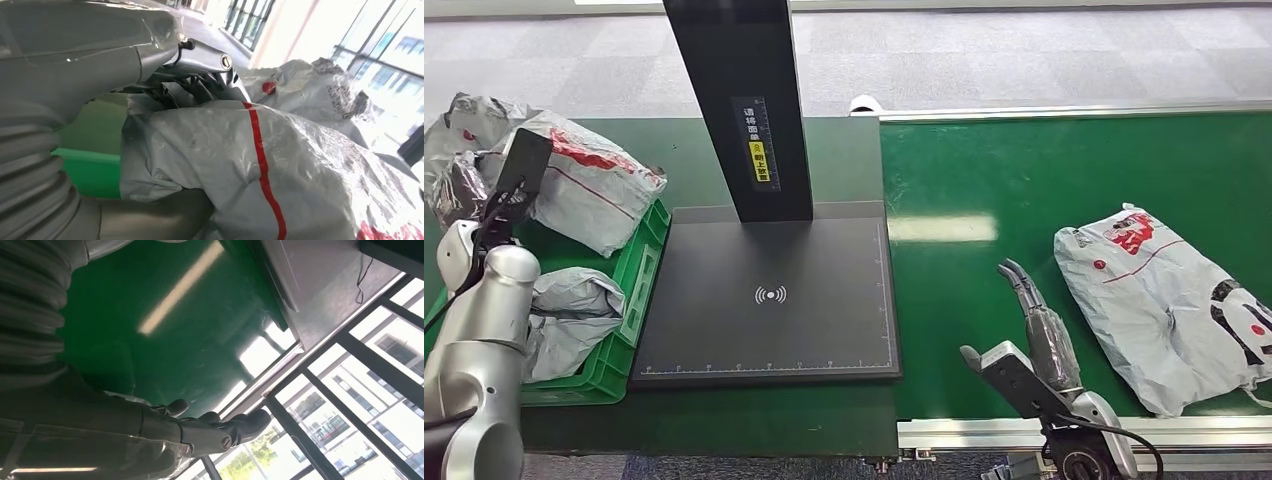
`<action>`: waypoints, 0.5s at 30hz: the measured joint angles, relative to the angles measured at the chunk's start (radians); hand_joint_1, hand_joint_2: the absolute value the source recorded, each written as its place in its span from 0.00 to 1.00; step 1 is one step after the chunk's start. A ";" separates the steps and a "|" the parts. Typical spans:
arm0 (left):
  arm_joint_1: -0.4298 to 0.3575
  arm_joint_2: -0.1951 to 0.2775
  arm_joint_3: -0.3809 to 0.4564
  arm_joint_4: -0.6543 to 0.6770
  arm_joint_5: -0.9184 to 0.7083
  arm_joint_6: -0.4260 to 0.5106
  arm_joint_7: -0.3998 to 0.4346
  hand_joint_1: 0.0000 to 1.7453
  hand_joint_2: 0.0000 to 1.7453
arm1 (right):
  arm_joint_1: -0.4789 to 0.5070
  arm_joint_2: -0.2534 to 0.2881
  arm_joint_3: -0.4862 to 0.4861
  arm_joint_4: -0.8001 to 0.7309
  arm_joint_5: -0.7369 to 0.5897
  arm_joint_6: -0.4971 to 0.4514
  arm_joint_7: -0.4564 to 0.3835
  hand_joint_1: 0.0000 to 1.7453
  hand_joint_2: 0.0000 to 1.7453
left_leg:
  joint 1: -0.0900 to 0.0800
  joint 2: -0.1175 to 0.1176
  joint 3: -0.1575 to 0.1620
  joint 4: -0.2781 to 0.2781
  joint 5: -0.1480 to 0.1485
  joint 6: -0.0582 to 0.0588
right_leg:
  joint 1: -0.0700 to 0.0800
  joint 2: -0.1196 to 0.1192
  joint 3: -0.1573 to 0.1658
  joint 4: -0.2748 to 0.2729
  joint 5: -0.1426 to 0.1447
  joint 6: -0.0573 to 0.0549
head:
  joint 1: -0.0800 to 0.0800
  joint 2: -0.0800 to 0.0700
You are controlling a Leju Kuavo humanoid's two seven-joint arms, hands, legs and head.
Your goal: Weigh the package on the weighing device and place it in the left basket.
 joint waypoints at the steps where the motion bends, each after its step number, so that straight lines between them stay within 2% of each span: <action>1: -0.008 0.009 0.004 0.023 -0.002 -0.005 0.006 1.00 1.00 | -0.001 0.000 0.001 0.001 -0.001 0.000 0.001 0.00 1.00 | 0.000 0.000 0.000 0.000 0.000 0.000 | 0.000 0.000 0.000 0.000 0.000 0.000 | 0.000 0.000; 5: -0.033 0.042 0.022 0.091 -0.014 0.033 0.025 1.00 1.00 | 0.003 -0.003 0.004 0.001 -0.006 0.000 0.009 0.00 1.00 | 0.000 0.000 -0.001 0.000 0.000 0.000 | 0.000 0.000 -0.001 0.000 0.000 0.000 | 0.000 0.000; 9: -0.048 0.081 0.034 0.136 -0.049 0.169 0.033 1.00 1.00 | 0.017 -0.008 0.005 -0.003 -0.011 -0.001 0.010 0.00 1.00 | 0.000 0.000 -0.001 0.000 -0.001 0.000 | 0.000 0.001 -0.002 0.000 0.000 0.000 | 0.000 0.000; 12: -0.058 0.112 0.050 0.160 -0.060 0.281 0.004 1.00 1.00 | 0.032 -0.010 0.005 -0.014 -0.014 -0.005 0.012 0.00 1.00 | 0.000 0.001 -0.001 0.000 -0.001 -0.001 | 0.000 0.001 -0.002 0.000 0.000 0.000 | 0.000 0.000; 15: -0.065 0.132 0.062 0.181 -0.077 0.302 -0.008 1.00 1.00 | 0.038 -0.011 0.006 -0.023 -0.015 -0.009 0.019 0.00 1.00 | 0.000 0.000 -0.001 0.000 -0.001 -0.001 | 0.000 0.001 -0.002 0.000 -0.001 -0.001 | 0.000 0.000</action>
